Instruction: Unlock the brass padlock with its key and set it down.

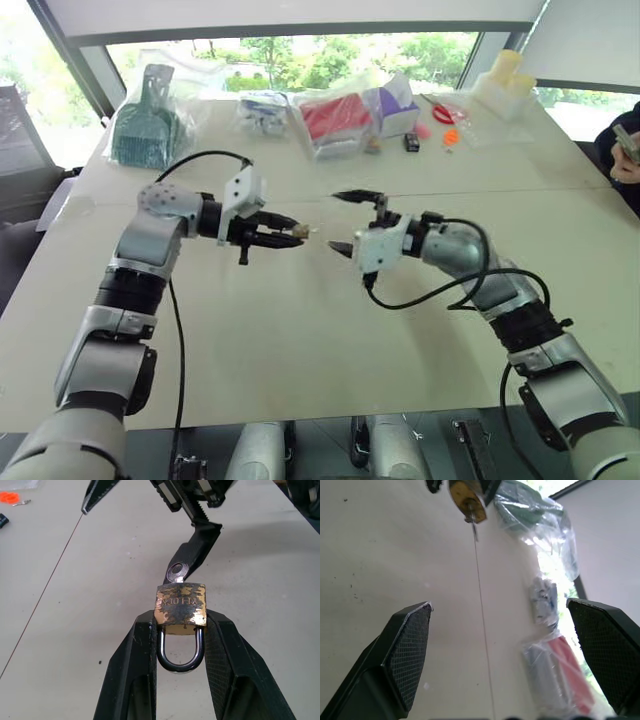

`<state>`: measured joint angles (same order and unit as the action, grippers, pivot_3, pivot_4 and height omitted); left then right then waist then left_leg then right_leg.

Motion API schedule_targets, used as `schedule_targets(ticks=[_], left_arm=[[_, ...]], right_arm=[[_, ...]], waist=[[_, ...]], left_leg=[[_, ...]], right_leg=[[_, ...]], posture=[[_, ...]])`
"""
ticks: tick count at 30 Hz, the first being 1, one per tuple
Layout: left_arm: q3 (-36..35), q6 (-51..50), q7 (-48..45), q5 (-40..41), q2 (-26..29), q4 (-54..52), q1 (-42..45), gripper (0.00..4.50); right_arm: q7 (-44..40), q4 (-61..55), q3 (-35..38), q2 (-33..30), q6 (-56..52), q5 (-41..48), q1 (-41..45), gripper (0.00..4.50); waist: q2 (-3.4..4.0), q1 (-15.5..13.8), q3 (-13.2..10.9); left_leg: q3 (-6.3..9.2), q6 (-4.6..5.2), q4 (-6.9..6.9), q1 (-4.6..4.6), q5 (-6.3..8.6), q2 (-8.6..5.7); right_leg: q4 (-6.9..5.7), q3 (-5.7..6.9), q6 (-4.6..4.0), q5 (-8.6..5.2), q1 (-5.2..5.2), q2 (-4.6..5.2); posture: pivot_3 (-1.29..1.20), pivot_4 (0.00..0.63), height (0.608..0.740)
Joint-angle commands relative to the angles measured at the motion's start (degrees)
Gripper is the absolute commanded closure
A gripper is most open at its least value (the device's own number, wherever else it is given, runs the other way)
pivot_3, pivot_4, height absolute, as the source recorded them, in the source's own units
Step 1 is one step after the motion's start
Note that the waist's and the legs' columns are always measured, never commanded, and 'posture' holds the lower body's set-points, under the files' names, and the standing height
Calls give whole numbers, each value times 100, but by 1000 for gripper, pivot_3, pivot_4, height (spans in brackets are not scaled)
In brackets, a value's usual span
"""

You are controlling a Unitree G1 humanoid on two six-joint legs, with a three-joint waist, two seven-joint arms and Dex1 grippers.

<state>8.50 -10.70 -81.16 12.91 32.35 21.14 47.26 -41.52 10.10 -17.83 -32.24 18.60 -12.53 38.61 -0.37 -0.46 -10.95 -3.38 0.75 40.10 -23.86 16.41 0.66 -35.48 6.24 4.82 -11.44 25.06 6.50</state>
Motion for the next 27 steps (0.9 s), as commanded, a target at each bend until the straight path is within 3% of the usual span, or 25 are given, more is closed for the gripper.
schedule_targets(ticks=[1, 3, 12, 15, 19, 27], left_arm=[[-3, 127, 1, -10, 52, -224, 66, 3789], [10, 137, 14, -13, 35, -202, 93, 3789], [28, 183, 47, -2, 8, -89, 202, 3789], [42, 205, 45, -10, 13, -59, 219, 3789], [59, 238, 40, -16, 32, -51, 216, 3789], [121, 732, 186, -192, 25, -53, 191, 3789]], right_arm=[[-219, -471, 186, 64, -323, 327, 112, 602], [-254, -577, 141, 59, -274, 266, 139, 1403], [-182, -915, -48, 135, 64, -80, -16, 1403], [-175, -962, -59, 200, 5, -85, -25, 2274], [-178, -936, -62, 223, 9, -98, -3, 4356], [-502, -1029, -25, 278, -491, 282, -37, 4442]], waist=[[0, 3, 0], [0, 3, 0], [0, 1, 0], [0, 2, 0], [0, -4, 0], [0, -4, 0]], left_leg=[[2, 6, 0, 1, 3, 0], [4, 11, 0, 1, 6, -1], [2, 10, 0, 1, 6, -2], [0, 8, 0, 1, 4, -2], [0, 8, 0, 1, 4, -2], [0, 7, 0, 2, 4, -2]], right_leg=[[0, 0, 0, 0, 0, 0], [0, 0, 0, 0, 0, 0], [-1, 0, 0, 0, 0, 0], [-1, 0, 0, 0, 0, 0], [0, 0, 0, 0, 0, 0], [-1, 0, 0, 0, 0, 0]], posture=[[0, 150, 740], [0, 150, 740], [0, 150, 740], [0, 150, 740], [0, 150, 740], [0, 150, 740]])
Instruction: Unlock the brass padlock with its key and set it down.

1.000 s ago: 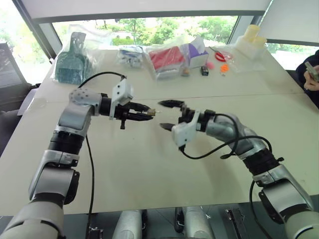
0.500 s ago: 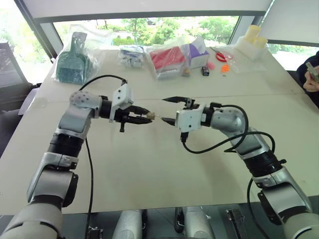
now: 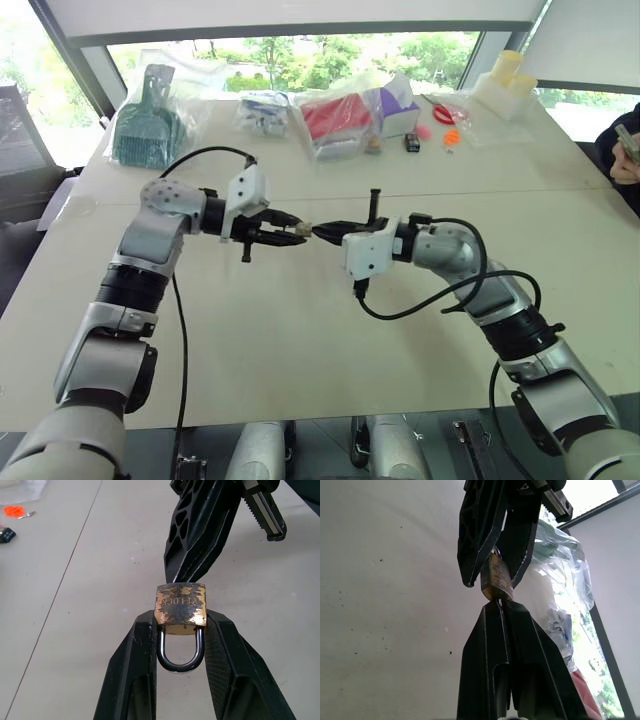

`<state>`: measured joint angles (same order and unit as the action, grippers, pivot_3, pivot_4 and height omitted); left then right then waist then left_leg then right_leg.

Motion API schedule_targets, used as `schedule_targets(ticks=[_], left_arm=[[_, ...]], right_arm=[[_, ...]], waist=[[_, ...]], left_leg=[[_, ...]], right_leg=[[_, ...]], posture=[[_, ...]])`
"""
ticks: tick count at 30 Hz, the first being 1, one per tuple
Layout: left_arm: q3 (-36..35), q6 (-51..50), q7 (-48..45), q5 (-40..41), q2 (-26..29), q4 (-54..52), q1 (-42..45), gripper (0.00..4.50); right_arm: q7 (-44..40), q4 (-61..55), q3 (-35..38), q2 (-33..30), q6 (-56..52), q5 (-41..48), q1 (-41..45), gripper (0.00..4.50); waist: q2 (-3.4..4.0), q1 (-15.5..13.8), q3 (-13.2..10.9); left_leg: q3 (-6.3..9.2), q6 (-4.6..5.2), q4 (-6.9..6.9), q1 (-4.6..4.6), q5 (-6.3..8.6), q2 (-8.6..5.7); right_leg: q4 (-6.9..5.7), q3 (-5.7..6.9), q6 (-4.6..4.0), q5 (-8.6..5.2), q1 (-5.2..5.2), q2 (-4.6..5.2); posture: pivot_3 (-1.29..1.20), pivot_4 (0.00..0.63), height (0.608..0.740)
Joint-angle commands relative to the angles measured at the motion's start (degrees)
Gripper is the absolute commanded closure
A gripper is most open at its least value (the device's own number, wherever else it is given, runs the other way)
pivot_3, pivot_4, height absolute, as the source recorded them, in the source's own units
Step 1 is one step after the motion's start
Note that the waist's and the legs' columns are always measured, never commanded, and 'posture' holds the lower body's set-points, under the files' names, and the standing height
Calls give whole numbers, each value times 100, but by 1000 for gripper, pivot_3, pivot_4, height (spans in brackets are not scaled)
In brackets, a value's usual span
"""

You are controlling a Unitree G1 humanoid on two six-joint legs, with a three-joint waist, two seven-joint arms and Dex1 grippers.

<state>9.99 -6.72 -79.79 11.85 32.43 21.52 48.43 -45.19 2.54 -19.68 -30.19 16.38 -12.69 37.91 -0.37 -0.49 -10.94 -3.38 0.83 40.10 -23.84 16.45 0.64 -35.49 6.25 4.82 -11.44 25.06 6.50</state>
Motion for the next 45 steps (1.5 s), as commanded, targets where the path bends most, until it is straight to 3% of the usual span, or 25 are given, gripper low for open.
schedule_targets(ticks=[1, 12, 17, 21, 25, 27, 30, 35, 45], left_arm=[[-1, 515, 67, -156, 21, -99, 58, 3789], [102, 2186, 372, -667, -6, 17, 16, 3789], [106, 2599, 486, -710, -28, 119, 38, 3789], [74, 2454, 529, -624, -51, 151, 32, 3789], [-139, 1330, 455, -139, -71, 87, 75, 3789], [-210, 964, 400, -18, -39, 84, 107, 3789], [-240, 675, 305, 51, 45, 128, 158, 3789], [-231, 356, 151, 141, 98, 72, 200, 3789], [-145, -67, -57, 262, 72, -205, 156, 3789]], right_arm=[[-255, -311, 175, 99, -509, 451, 42, 4442], [-1668, -603, 194, -5, -3247, 1764, 539, 4442], [-1883, -627, 187, 39, -3827, 1963, 802, 4442], [-1680, -540, 195, 103, -3286, 1720, 900, 4442], [-341, 109, -186, -201, -311, -14, 862, 4442], [123, 416, -296, -373, 621, -565, 765, 4442], [548, 623, -309, -502, 1394, -916, 556, 3532], [1362, 691, -204, -444, 2078, -1498, 448, 1074], [2168, 954, -257, -235, 2551, -2120, 677, 1074]], waist=[[0, -1, 0], [0, -16, 0], [0, -11, 0], [0, -15, 0], [0, 3, 0], [0, -5, 0], [0, -6, 0], [0, 23, 0], [0, 23, 0]], left_leg=[[0, 0, 0, 0, 0, 0], [1, 6, 0, 0, 3, 1], [0, 7, 0, 0, 4, 1], [-2, 8, 0, 0, 4, 1], [-5, 7, 0, 0, 4, -1], [-5, 6, -1, 0, 4, -1], [-8, -17, -1, -2, -10, -2], [-10, -20, -1, -1, -11, -1], [-9, -19, -1, 0, -11, 1]], right_leg=[[0, 0, 0, 0, 0, 0], [0, 0, -1, 1, 0, 0], [0, 1, -1, 1, 1, 0], [-1, 1, -1, 1, 1, 0], [-1, 1, 0, 0, 2, 0], [-2, 1, 2, -1, 3, 0], [1, 0, 2, -1, 3, 1], [-1, 0, 2, 0, 4, 0], [-1, -2, 1, 0, 3, 0]], posture=[[0, 150, 740], [0, 150, 740], [0, 150, 740], [0, 150, 740], [0, 150, 740], [0, 150, 740], [0, 150, 740], [0, 150, 740], [0, 150, 740]])
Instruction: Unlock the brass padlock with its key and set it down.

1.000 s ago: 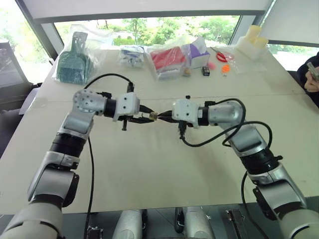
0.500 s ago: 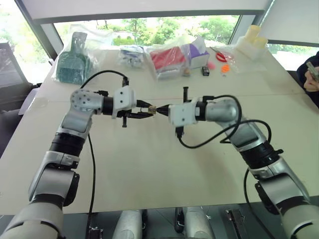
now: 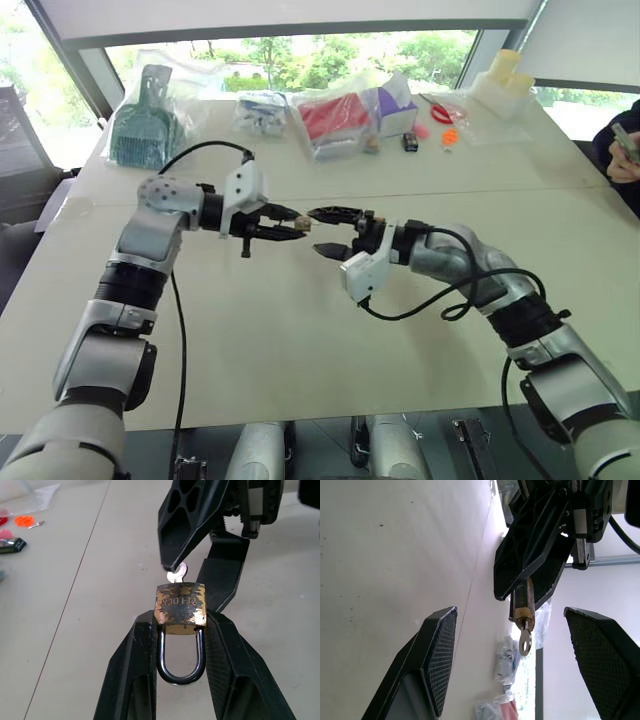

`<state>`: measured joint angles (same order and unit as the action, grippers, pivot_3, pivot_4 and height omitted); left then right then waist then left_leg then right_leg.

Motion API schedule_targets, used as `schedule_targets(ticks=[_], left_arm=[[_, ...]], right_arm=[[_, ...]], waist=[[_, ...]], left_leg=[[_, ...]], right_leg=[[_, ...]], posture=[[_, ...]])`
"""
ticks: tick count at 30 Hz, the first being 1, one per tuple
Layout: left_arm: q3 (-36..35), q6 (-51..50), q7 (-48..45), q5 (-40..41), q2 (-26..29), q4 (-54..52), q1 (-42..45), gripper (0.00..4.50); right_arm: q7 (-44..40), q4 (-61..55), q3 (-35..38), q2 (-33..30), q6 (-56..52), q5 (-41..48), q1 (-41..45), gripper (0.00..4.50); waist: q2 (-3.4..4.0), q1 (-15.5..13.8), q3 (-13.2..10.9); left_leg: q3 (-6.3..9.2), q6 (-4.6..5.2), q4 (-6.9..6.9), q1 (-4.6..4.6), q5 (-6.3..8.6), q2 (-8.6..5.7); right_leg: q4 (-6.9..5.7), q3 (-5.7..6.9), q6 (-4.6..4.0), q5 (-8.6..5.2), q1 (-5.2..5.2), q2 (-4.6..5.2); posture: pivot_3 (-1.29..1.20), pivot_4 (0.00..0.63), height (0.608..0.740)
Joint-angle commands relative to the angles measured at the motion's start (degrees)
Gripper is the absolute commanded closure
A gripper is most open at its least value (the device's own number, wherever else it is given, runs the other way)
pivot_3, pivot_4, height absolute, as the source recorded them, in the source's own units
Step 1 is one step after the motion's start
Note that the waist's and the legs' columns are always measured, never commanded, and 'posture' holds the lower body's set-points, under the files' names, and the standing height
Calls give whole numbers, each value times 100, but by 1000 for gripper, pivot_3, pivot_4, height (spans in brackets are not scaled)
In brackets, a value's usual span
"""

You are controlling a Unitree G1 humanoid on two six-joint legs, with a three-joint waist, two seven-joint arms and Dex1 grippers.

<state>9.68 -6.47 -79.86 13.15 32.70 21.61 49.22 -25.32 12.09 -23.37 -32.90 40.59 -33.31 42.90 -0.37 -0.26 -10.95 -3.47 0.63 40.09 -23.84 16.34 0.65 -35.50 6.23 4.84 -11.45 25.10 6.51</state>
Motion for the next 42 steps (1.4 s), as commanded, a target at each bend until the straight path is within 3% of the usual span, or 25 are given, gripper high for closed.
schedule_targets(ticks=[1, 3, 6, 10, 11, 21, 25, 30, 31, 36, 38, 42], left_arm=[[-116, -135, -65, 145, 38, -230, 70, 3789], [-115, -174, -81, 148, 37, -255, 47, 3789], [-117, -195, -103, 130, 49, -270, 20, 3789], [-125, -288, -151, 157, 54, -298, 2, 3789], [-121, -297, -155, 161, 56, -301, 0, 3789], [-65, -239, -66, 80, 81, -267, -21, 3789], [-114, -334, -62, 111, 129, -222, -4, 1986], [-259, -450, 18, 207, 224, -291, 15, 209], [-291, -472, 34, 229, 252, -306, 23, 38], [-432, -770, -37, 426, 391, -549, 7, 38], [-469, -840, -47, 487, 436, -660, -40, 576], [-500, -866, 9, 519, 467, -732, -92, 2083]], right_arm=[[226, 41, 96, 47, 169, -104, 206, 1074], [287, 109, 71, 65, 226, -163, 249, 1074], [344, 162, 66, 76, 300, -222, 287, 1888], [463, 208, 62, 87, 432, -329, 346, 4152], [485, 220, 58, 95, 453, -346, 360, 4474], [554, 240, 49, 122, 503, -383, 387, 4474], [535, 233, 64, 128, 453, -360, 360, 4500], [513, 239, 71, 131, 419, -337, 337, 4500], [510, 241, 70, 130, 415, -331, 335, 4500], [498, 256, 68, 118, 407, -319, 321, 4500], [492, 256, 68, 114, 402, -313, 316, 4500], [485, 267, 64, 110, 403, -304, 319, 4500]], waist=[[0, 0, 0], [0, 1, 0], [0, 2, 0], [0, 7, 0], [1, 6, 0], [1, 6, 0], [1, 7, 0], [1, 7, 0], [1, 7, 0], [1, 13, 0], [1, 5, 0], [1, 17, 0]], left_leg=[[0, 0, 0, 0, 0, 0], [0, 0, 0, 0, 0, 0], [0, 0, 0, 0, 0, 0], [0, 1, 0, 0, 1, 0], [1, 2, 0, 0, 1, 0], [1, 1, 0, 0, 1, 0], [0, 1, 0, 0, 1, 0], [0, 1, 0, 0, 1, 0], [1, 1, 0, 0, 1, 0], [1, 1, 0, 0, 1, 0], [2, 1, 0, 0, 1, 1], [2, 0, 0, 0, 0, 0]], right_leg=[[0, 0, 0, 0, 0, 0], [0, 0, 0, 0, 0, 0], [0, 0, 0, 0, 0, 0], [0, 0, 0, 0, 0, 0], [0, 0, 0, 0, 0, 0], [0, -2, 0, 0, 0, 0], [0, -2, -1, 0, 0, 0], [0, -2, 0, 0, 0, 0], [0, -2, 0, 0, 0, 0], [0, -2, -1, 0, 0, 0], [0, -2, 0, 0, 0, 0], [0, -3, 0, 0, 0, 0]], posture=[[0, 150, 740], [0, 150, 740], [0, 150, 740], [0, 150, 740], [0, 150, 740], [0, 150, 740], [0, 150, 740], [0, 150, 740], [0, 150, 740], [0, 150, 740], [0, 150, 740], [0, 150, 740]])
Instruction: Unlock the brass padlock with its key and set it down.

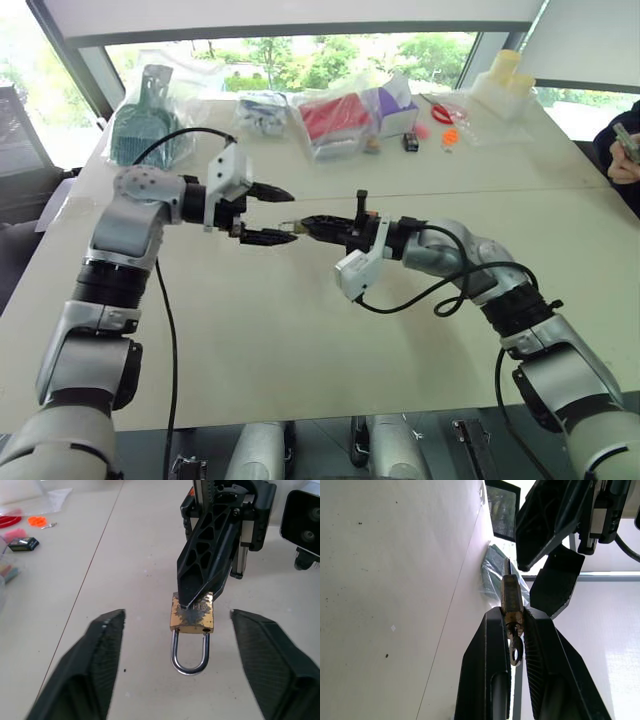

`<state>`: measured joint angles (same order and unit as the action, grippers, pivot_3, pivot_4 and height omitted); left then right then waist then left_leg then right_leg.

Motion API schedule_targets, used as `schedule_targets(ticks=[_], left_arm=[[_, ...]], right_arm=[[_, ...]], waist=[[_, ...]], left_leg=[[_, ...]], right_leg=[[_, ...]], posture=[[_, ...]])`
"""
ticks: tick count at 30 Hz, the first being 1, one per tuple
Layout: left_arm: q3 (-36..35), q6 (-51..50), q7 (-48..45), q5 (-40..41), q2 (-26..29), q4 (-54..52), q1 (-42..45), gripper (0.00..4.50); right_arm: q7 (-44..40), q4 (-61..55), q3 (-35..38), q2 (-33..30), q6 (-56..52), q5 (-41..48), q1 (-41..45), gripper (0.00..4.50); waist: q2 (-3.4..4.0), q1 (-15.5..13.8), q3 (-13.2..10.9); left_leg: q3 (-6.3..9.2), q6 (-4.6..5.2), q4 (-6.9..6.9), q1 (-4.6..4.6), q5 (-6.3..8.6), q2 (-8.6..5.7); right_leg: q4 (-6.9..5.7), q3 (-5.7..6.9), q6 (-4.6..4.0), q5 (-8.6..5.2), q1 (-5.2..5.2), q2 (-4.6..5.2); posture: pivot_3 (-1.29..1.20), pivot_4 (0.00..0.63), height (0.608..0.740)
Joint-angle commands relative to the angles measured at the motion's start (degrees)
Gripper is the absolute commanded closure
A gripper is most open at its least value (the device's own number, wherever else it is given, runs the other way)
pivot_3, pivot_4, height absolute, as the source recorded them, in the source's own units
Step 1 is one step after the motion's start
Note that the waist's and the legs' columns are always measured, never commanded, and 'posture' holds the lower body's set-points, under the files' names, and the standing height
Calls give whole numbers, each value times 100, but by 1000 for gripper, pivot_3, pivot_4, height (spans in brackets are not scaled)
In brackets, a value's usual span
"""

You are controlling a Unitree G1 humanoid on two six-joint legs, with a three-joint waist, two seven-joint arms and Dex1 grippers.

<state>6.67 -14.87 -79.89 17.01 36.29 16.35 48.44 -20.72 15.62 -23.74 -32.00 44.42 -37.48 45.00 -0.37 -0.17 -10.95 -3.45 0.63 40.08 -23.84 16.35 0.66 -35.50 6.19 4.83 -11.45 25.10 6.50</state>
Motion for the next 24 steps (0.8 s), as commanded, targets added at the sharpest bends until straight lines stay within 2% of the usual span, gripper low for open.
schedule_targets(ticks=[1, 6, 24], left_arm=[[-208, -29, 33, 130, 103, -213, -24, 2493], [-219, -36, 38, 100, 129, -275, -131, 4485], [52, 100, 12, -176, 205, -319, -340, 4485]], right_arm=[[24, -80, 100, 19, 21, 116, 111, 4500], [1, -74, 91, 21, 18, 131, 120, 4500], [-50, -69, 108, 33, 0, 161, 135, 4500]], waist=[[0, 14, 0], [0, 20, 0], [0, 79, 0]], left_leg=[[-1, 0, 0, 0, 0, 0], [-1, 0, 0, 0, 0, 0], [0, 0, -3, 1, 0, 1]], right_leg=[[0, 0, 0, 0, 0, 0], [1, 0, 0, 0, 0, 0], [0, 0, 0, 0, 0, 0]], posture=[[0, 150, 740], [0, 150, 740], [0, 150, 740]])
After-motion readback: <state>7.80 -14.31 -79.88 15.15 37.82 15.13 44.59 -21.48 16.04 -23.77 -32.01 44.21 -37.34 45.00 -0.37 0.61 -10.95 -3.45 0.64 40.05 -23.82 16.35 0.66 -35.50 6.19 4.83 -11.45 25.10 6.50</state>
